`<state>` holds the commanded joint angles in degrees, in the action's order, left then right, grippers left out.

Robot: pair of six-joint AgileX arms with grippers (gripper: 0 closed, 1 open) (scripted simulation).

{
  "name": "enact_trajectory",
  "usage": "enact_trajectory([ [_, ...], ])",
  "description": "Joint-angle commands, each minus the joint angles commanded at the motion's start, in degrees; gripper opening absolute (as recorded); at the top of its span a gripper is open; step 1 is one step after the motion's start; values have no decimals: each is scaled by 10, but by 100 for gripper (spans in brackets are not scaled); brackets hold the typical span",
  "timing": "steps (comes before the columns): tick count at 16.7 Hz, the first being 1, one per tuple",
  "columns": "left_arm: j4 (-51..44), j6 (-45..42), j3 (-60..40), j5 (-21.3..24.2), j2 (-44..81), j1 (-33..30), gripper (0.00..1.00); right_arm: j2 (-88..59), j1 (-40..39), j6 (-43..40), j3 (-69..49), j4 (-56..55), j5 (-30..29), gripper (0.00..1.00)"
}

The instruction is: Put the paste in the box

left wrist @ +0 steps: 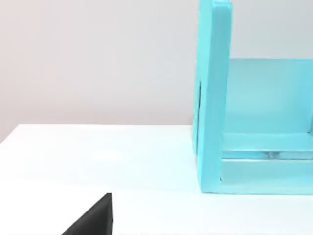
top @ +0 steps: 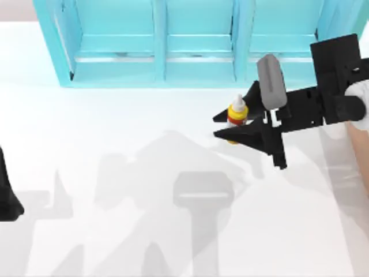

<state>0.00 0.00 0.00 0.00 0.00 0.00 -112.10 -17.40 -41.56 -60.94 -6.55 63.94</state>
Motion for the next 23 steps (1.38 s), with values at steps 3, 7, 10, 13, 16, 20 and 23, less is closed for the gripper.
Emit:
enact_trajectory([
  [3, 0, 0, 0, 0, 0, 0, 100, -2, 0, 1, 1, -1, 0, 0],
  [7, 0, 0, 0, 0, 0, 0, 100, 4, 36, -35, -2, 34, 3, 0],
  [10, 0, 0, 0, 0, 0, 0, 100, 16, 116, -113, -8, 114, 9, 0],
  [13, 0, 0, 0, 0, 0, 0, 100, 31, 223, -220, -15, 225, 19, 0],
  [16, 0, 0, 0, 0, 0, 0, 100, 43, 344, -346, -20, 351, 32, 0],
  [20, 0, 0, 0, 0, 0, 0, 100, 46, 503, -517, -18, 518, 49, 0],
  [23, 0, 0, 0, 0, 0, 0, 100, 43, 606, -630, -13, 625, 59, 0],
])
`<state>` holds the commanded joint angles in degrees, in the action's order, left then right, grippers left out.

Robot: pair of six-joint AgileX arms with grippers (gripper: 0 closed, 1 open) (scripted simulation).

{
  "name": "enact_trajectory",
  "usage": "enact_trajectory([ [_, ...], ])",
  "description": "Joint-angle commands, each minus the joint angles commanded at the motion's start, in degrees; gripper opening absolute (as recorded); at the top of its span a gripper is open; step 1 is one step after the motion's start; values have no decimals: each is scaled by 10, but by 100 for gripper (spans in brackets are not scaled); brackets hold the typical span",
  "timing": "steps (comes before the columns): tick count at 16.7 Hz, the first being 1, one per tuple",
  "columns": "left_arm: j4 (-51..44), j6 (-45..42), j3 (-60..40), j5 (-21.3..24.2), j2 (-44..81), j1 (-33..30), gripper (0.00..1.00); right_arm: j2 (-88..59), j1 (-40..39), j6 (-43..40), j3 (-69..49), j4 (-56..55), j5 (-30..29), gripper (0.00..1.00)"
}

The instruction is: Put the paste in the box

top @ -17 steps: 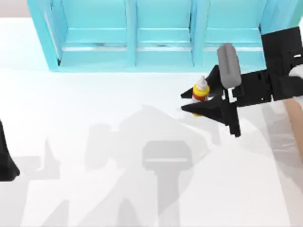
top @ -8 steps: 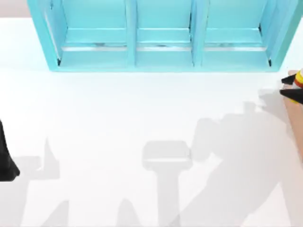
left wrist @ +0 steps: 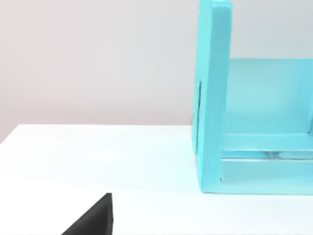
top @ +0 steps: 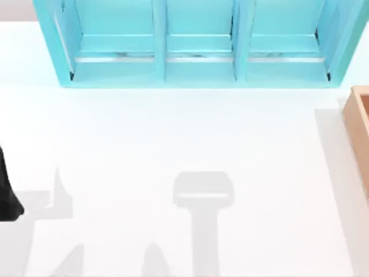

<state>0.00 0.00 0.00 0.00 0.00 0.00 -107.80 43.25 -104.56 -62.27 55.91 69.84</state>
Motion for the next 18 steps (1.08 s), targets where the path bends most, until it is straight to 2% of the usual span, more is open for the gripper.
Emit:
enact_trajectory([
  [4, 0, 0, 0, 0, 0, 0, 100, -6, 94, -103, 6, 96, 9, 0],
  [7, 0, 0, 0, 0, 0, 0, 100, -7, 116, -128, 8, 119, 12, 0],
  [13, 0, 0, 0, 0, 0, 0, 100, -6, 112, -121, 8, 110, 11, 0],
  [18, 0, 0, 0, 0, 0, 0, 100, 7, 87, -38, 38, 4, 15, 0],
])
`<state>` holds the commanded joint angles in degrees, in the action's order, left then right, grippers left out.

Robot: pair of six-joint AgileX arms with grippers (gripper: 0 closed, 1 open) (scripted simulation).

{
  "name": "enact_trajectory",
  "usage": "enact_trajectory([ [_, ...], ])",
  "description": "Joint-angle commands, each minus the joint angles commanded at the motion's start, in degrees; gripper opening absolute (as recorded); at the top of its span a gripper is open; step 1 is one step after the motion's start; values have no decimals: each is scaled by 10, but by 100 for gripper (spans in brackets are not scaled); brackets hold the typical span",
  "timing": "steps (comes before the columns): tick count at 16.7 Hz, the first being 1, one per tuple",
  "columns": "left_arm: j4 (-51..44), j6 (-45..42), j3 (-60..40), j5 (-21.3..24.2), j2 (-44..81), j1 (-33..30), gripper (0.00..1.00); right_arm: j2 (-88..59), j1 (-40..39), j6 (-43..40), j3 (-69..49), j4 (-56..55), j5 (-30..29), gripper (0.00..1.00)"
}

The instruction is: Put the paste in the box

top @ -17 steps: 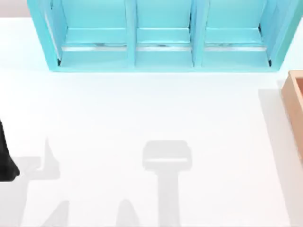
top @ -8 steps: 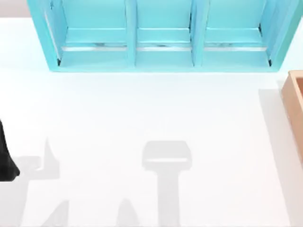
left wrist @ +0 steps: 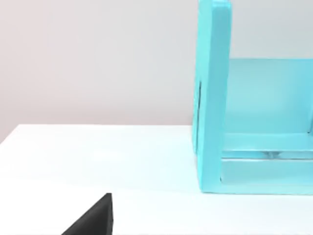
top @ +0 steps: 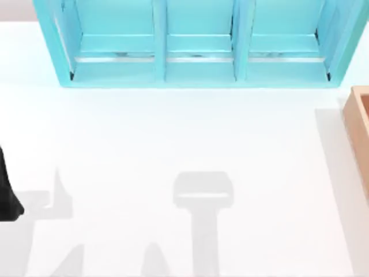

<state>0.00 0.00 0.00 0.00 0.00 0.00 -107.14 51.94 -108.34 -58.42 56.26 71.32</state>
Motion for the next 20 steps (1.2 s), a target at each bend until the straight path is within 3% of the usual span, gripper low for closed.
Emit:
enact_trajectory([
  [10, 0, 0, 0, 0, 0, 0, 100, 22, -73, 252, 94, -302, 10, 0],
  [17, 0, 0, 0, 0, 0, 0, 100, 23, -82, 281, 105, -336, 12, 0],
  [20, 0, 0, 0, 0, 0, 0, 100, 23, -82, 281, 105, -336, 12, 23],
])
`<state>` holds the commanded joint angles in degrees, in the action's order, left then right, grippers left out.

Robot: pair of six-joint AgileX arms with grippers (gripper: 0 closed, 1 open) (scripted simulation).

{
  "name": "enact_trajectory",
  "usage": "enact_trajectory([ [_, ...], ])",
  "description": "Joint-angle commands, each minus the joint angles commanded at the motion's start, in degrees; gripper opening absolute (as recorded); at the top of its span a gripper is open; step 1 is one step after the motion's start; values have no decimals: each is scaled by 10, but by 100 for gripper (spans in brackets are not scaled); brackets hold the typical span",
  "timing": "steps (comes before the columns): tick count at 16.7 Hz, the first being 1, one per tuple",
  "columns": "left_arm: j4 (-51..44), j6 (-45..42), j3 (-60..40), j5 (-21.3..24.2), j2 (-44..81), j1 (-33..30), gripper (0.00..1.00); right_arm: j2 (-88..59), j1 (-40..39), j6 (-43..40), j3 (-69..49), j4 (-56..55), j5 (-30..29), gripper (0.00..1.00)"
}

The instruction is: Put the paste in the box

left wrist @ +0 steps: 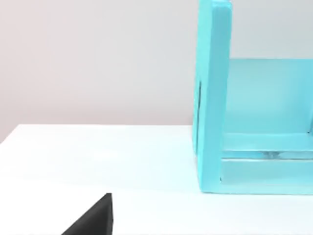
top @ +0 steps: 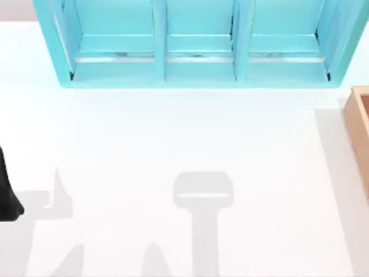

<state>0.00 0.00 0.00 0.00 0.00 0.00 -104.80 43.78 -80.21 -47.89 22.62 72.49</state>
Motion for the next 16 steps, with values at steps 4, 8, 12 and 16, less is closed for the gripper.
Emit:
enact_trajectory([
  [4, 0, 0, 0, 0, 0, 0, 100, 0, 0, 0, 0, 0, 0, 53],
  [8, 0, 0, 0, 0, 0, 0, 100, 0, 0, 0, 0, 0, 0, 83],
  [12, 0, 0, 0, 0, 0, 0, 100, 0, 0, 0, 0, 0, 0, 100],
  [16, 0, 0, 0, 0, 0, 0, 100, 0, 0, 0, 0, 0, 0, 100],
])
